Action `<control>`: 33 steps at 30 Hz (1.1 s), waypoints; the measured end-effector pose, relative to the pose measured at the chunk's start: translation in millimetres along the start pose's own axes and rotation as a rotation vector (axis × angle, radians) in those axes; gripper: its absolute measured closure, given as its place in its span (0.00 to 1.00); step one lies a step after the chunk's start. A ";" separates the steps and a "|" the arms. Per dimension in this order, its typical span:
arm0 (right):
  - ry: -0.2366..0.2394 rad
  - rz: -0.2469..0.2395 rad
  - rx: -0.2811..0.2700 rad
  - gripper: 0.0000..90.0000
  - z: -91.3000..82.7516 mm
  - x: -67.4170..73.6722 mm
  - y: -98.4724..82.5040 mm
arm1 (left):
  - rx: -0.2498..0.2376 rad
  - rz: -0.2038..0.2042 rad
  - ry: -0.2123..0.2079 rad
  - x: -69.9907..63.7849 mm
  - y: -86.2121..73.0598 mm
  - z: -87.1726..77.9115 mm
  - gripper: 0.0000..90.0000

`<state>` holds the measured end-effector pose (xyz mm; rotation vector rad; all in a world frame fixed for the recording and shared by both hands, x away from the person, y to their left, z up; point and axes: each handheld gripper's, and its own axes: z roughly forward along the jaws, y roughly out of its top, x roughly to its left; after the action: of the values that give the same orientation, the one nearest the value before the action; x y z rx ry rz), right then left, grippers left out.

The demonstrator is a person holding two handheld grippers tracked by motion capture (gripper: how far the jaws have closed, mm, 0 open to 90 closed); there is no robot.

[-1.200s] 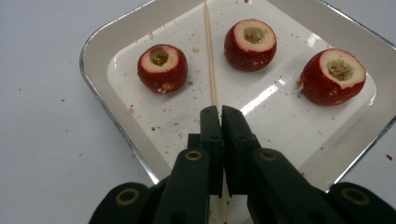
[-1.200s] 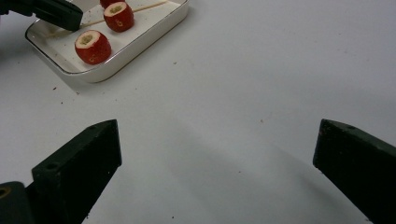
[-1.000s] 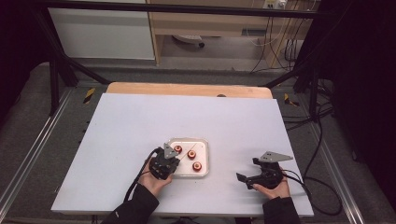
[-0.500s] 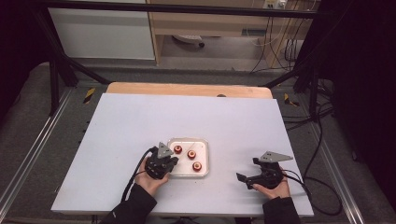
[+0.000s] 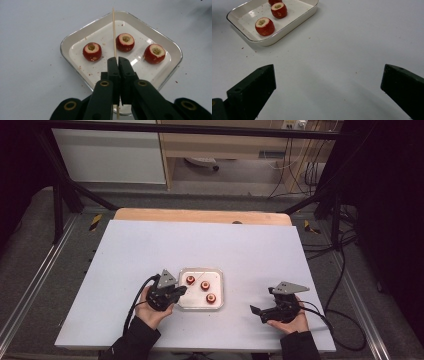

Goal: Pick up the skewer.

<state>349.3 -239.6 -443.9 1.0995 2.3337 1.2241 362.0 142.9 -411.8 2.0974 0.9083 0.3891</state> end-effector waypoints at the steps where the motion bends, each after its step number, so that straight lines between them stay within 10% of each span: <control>1: 0.000 0.000 0.000 0.00 0.0 0.0 0.0 | 0.000 0.003 -0.004 0.0 0.7 -1.3 0.98; 33: -0.056 -0.543 0.098 0.18 27.6 65.3 56.1 | 0.095 0.215 -0.153 -45.6 36.9 9.1 0.98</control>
<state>348.7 -155.9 -409.8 0.4579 2.4350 0.8702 352.6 89.5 -387.6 2.2859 0.6248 0.2953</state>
